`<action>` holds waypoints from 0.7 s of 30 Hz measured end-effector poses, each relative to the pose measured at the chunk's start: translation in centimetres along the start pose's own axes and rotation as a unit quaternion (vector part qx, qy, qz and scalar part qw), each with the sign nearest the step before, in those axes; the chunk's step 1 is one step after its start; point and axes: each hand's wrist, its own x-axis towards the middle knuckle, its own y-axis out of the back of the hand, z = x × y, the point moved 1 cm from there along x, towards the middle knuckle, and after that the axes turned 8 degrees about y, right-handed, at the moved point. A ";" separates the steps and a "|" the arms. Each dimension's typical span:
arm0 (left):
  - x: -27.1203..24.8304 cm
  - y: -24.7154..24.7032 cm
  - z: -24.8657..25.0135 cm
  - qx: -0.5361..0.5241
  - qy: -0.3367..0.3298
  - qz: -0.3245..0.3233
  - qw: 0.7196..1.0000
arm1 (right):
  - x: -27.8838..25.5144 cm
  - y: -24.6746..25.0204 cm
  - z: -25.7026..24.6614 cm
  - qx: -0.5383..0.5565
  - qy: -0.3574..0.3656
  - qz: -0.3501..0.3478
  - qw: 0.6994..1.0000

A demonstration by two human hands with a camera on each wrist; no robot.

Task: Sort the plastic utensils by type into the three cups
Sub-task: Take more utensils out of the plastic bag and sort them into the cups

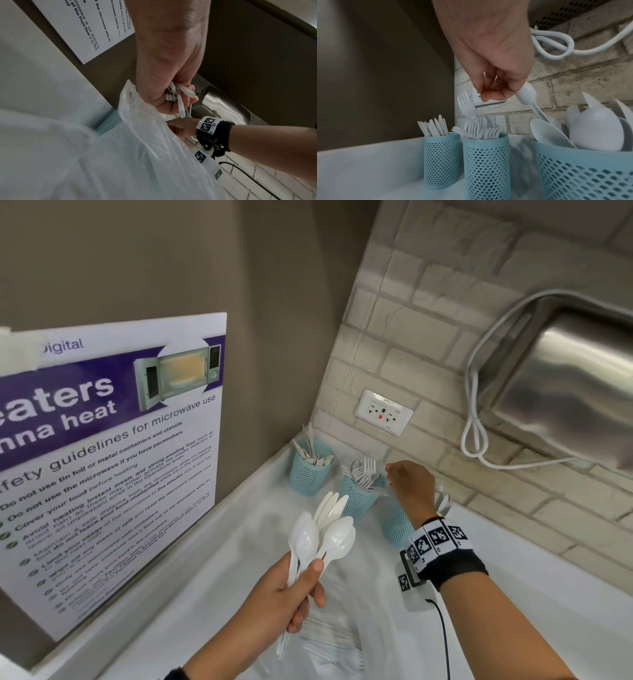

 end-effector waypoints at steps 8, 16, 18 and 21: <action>0.0 0.4 0.0 -0.006 -0.007 0.004 1.000 | -1.2 -0.2 -2.3 0.028 0.065 0.019 0.997; 0.0 0.2 0.2 -0.045 -0.007 0.017 0.999 | -8.8 2.3 -7.9 0.209 0.001 -0.193 0.959; 0.0 0.1 0.2 -0.057 -0.009 0.024 0.998 | -11.5 2.6 -8.5 0.239 -0.039 -0.305 0.921; -0.1 -0.2 0.3 -0.052 -0.018 0.036 0.998 | -14.9 2.1 -8.5 0.277 -0.020 -0.394 0.876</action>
